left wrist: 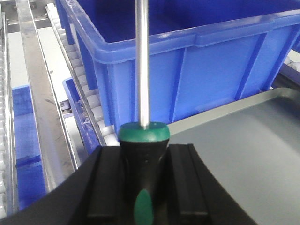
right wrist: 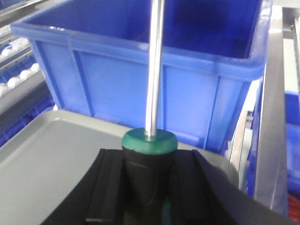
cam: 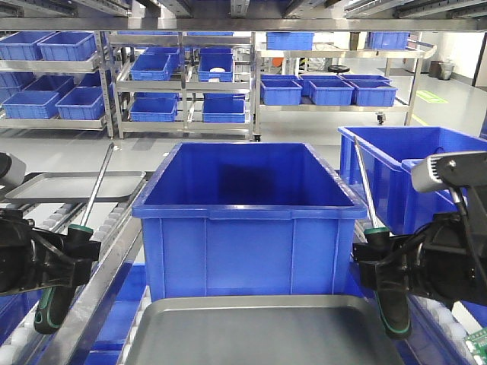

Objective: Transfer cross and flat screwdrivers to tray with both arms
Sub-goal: 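Lower both screwdrivers down onto the grey metal tray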

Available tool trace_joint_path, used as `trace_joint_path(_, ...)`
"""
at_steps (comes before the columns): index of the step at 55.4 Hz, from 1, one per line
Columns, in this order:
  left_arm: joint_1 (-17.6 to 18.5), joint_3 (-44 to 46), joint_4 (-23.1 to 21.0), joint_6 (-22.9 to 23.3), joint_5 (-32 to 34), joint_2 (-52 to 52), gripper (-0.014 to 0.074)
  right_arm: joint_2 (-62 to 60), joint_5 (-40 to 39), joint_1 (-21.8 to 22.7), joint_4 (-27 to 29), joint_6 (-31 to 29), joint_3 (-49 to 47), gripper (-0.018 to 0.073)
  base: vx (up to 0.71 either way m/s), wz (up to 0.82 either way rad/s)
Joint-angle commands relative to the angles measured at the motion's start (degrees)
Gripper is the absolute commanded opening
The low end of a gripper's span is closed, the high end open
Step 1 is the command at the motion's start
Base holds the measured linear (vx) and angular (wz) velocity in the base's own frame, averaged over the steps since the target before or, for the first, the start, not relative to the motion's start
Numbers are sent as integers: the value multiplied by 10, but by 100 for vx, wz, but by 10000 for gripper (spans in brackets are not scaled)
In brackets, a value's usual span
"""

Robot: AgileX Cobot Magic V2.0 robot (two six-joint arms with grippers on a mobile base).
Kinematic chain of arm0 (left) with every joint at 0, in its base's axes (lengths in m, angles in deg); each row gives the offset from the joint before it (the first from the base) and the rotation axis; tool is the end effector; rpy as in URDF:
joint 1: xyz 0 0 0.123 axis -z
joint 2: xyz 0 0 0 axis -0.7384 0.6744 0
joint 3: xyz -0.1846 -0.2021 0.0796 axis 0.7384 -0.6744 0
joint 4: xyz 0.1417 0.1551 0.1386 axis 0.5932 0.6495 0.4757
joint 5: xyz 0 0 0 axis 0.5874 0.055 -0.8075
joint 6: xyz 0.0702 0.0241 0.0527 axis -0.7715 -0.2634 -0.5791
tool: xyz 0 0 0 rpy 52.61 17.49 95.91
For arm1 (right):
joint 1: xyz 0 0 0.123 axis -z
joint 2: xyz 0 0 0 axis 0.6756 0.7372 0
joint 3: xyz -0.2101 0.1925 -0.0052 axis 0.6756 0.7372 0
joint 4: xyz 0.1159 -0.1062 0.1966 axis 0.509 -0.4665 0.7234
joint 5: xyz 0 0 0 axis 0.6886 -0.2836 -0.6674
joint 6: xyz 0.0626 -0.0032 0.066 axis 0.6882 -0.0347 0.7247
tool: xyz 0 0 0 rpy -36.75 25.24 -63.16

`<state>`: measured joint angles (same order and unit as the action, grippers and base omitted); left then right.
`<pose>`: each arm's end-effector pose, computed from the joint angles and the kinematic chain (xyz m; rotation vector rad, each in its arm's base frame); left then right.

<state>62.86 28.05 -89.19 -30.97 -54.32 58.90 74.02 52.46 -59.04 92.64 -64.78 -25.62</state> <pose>0.2424 -0.0838 0.3655 0.3433 2.0721 -0.3853 0.2351 0.0820 0.3682 -0.3096 2.0229 0.3531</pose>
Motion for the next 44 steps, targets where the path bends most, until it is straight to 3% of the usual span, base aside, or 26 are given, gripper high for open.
trace_joint_path(1, 3, 18, -13, 6, 46, -14, 3, -8, -65, 1, 5, -3, -19, -8, 1, -2)
trace_joint_path(22, 3, 18, -20, 6, 45, -14, 3, -7, -63, 1, 13, 0, -19, -8, 0, 0)
trace_joint_path(32, 8, 18, -120, -2, 54, 0, 3, 2, -23, 1, 54, 1, -19, -8, 0, 0)
trace_joint_path(44, 79, 18, -193, -15, 17, 71, 3, 68, 58, 1, 106, 4, -19, -8, 0, 0)
